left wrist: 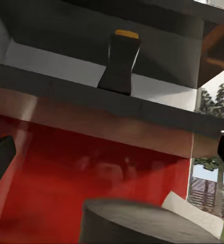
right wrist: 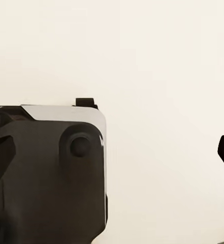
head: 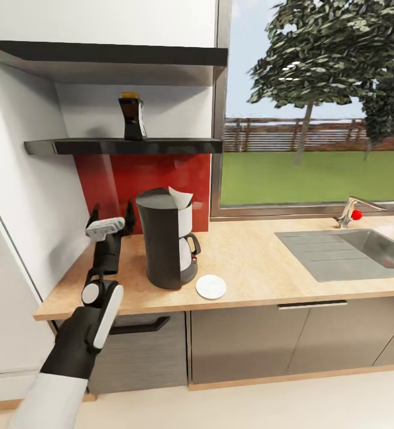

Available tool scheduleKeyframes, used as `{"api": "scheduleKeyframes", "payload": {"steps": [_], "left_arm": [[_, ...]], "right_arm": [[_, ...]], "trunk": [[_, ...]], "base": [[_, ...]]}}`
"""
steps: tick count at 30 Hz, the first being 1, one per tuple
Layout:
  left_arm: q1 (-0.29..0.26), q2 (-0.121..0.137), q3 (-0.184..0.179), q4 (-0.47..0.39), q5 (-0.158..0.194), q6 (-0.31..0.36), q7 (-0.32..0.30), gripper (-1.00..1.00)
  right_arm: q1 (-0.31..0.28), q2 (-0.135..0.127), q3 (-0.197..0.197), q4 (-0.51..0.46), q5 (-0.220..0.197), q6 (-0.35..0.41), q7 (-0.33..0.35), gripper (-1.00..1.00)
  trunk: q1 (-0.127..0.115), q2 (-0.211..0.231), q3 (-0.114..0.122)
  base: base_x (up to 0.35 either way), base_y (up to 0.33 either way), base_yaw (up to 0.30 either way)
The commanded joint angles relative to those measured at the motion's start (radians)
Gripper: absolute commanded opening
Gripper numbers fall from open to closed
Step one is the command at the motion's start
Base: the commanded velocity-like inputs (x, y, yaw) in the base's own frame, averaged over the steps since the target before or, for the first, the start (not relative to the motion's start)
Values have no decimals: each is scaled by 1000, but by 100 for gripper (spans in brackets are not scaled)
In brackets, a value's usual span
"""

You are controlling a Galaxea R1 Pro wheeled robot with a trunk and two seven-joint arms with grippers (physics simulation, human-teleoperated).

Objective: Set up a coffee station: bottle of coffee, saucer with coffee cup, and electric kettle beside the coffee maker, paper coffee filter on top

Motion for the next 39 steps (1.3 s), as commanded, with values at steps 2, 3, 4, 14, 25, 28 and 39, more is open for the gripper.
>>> {"api": "scheduleKeyframes", "payload": {"steps": [2, 3, 4, 14, 25, 28, 39], "left_arm": [[-42, -8, -16, 0, -14, 14, 14, 100], [-63, -13, -21, 0, -21, 25, 17, 100], [-86, -18, -25, 1, -25, 43, 18, 100], [-426, -61, -29, 141, -29, 322, 39, 100], [-822, -83, -30, 599, -30, 455, 102, 100], [-926, -82, -30, 733, -33, 460, 103, 100], [-1121, -77, -31, 950, -99, 471, 138, 100]], "right_arm": [[0, 0, 8, -1, -9, 0, -3, 100], [1, 0, 8, 0, -9, 0, -4, 100], [1, 0, 8, 0, -9, 0, -3, 100], [4, 0, 8, 1, -9, 0, -3, 100], [13, 0, 8, 30, -8, 0, 32, 100], [15, -4, 8, 45, -7, 0, 141, 100], [58, -7, 8, 50, -6, 0, 224, 100]], "trunk": [[1, -2, -2], [1, -2, -2], [1, -2, -2], [1, -2, -2], [1, -2, -2], [1, -2, -2], [1, -2, -2]], "base": [[0, 0, 0], [0, 0, 0], [0, 0, 0], [0, 0, 0], [0, 0, 0], [0, 0, 0], [0, 0, 0]]}}
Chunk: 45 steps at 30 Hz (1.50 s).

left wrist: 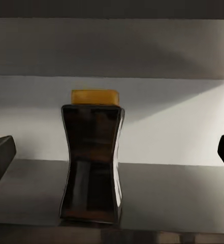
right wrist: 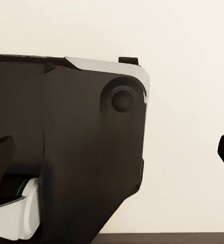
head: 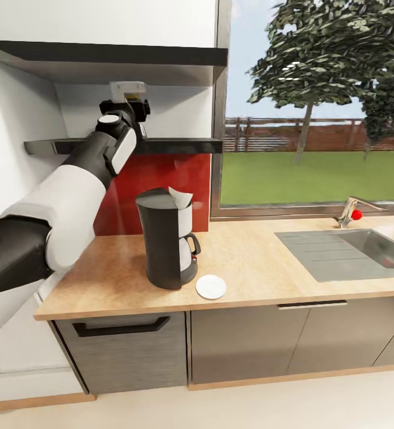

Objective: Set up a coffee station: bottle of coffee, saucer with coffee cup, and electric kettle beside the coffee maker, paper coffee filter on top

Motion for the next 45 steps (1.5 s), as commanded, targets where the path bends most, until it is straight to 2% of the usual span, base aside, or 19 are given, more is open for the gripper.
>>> {"api": "scheduleKeyframes", "payload": {"steps": [1, 6, 10, 25, 35, 45], "left_arm": [[-8, 2, -8, 9, 4, 6, 11, 100], [-26, 7, -9, 47, -6, 6, 46, 100], [-14, 8, -9, 46, -6, -6, 143, 100], [-12, 6, -5, 38, 3, -7, 144, 100], [-12, 1, -3, 37, 4, -8, 143, 100], [-12, 2, -5, 36, -1, -9, 143, 100]], "right_arm": [[0, 0, 8, 0, -10, 0, 2, 100], [1, -1, 8, 0, -8, 0, 2, 100], [2, -2, 8, -1, -9, 0, 1, 100], [2, -9, 7, 0, -11, 0, 1, 100], [2, -9, 7, -1, -11, 0, 1, 100], [2, -9, 7, -1, -11, 0, 1, 100]], "trunk": [[1, -2, -2], [1, -2, -2], [1, -2, -2], [1, -2, -2], [1, -2, -2], [1, -2, -2]], "base": [[0, 0, 0], [0, 0, 0], [0, 0, 0], [1, 0, 0], [187, 0, 0], [32, 0, 0]]}}
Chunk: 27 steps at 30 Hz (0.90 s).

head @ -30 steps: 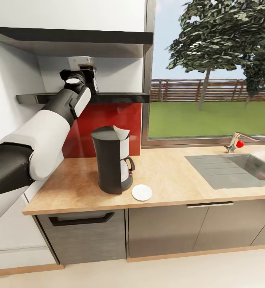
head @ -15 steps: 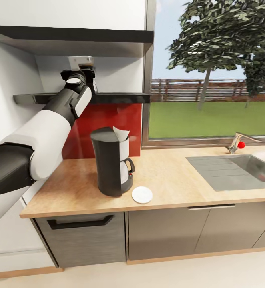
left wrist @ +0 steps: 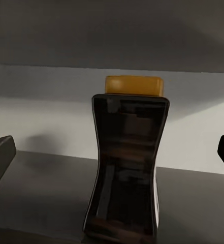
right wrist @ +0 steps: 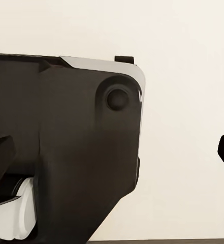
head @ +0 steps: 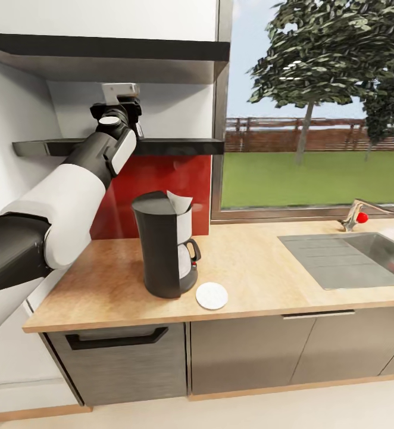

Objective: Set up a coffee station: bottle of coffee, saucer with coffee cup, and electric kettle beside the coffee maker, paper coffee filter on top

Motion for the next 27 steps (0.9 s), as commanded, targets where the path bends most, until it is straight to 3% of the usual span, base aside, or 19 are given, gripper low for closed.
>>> {"api": "scheduleKeyframes", "payload": {"steps": [1, 8, 23, 27], "left_arm": [[-1, 1, -8, -1, 6, 7, 8, 100], [-1, 0, -8, 0, 10, 8, 8, 100], [12, 2, -9, -1, 10, 4, 8, 100], [35, 2, -9, 0, 10, -53, 8, 100]], "right_arm": [[-1, 0, 8, -1, -10, 0, 2, 100], [0, 0, 8, -1, -10, 0, 2, 100], [0, 0, 8, 0, -10, 0, 3, 100], [0, 0, 8, 0, -10, 0, 2, 100]], "trunk": [[1, -2, -2], [1, -2, -2], [1, -2, -2], [1, -2, -2]], "base": [[172, 0, 0], [296, 0, 0], [93, 0, 0], [31, 0, 0]]}}
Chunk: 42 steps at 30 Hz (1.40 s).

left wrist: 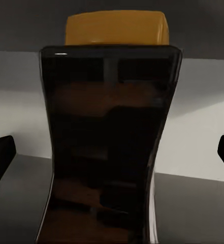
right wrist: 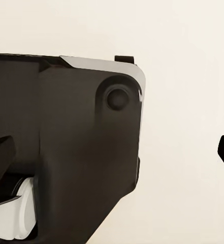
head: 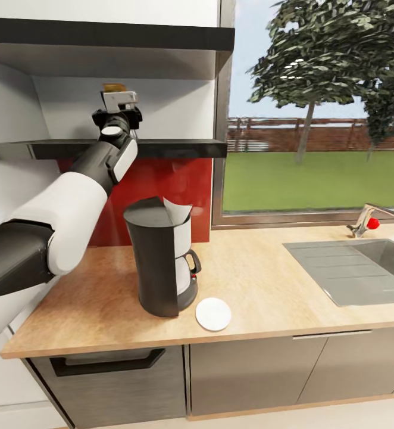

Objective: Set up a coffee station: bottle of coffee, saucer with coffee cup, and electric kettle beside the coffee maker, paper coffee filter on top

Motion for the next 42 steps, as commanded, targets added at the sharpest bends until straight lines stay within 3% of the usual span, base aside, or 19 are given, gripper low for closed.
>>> {"api": "scheduleKeyframes", "payload": {"steps": [1, 36, 42], "left_arm": [[5, 1, -8, 0, 5, -5, 8, 100], [29, 7, -4, 12, 8, -21, 5, 100], [70, 6, -9, -1, 1, -23, 5, 100]], "right_arm": [[-1, 0, 8, -1, -10, 0, 3, 100], [-1, 0, 8, -1, -10, 0, 3, 100], [-1, 0, 8, -1, -10, 0, 3, 100]], "trunk": [[1, -2, -2], [1, -2, -2], [1, -2, -2]], "base": [[9, 0, 0], [50, 20, 0], [8, 11, 0]]}}
